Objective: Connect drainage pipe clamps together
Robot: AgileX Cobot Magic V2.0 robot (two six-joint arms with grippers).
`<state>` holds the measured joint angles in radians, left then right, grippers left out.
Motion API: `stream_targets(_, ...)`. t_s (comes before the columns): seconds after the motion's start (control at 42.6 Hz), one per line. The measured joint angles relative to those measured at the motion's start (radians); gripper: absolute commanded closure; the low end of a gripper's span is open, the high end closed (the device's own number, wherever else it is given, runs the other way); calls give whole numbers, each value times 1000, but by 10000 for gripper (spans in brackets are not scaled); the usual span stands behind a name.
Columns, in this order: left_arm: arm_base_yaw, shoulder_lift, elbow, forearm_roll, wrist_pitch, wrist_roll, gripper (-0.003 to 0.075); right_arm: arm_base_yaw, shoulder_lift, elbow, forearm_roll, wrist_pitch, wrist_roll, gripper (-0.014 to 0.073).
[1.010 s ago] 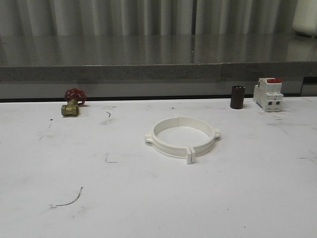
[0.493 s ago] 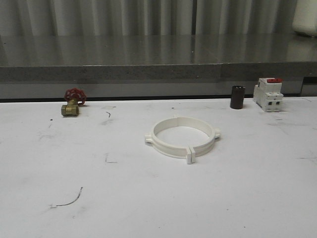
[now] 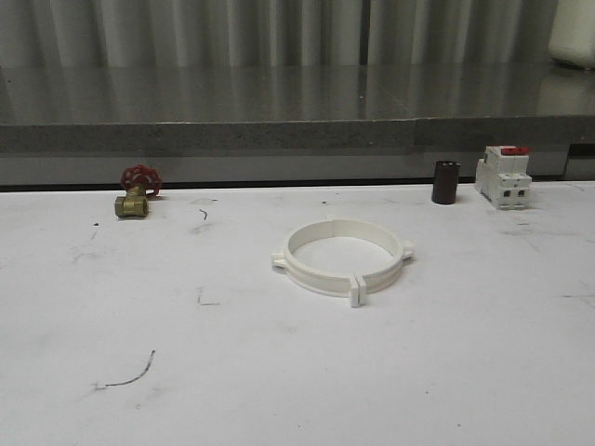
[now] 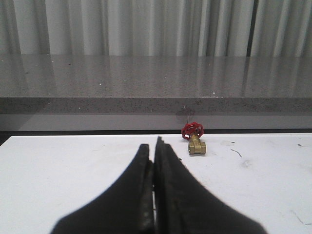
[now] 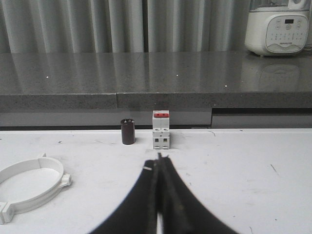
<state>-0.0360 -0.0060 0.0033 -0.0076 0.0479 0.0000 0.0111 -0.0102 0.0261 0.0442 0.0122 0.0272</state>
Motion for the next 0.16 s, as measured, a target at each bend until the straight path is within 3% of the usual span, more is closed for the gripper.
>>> stream_targets(0.164, 0, 0, 0, 0, 0, 0, 741, 0, 0, 0, 0, 0, 0, 663)
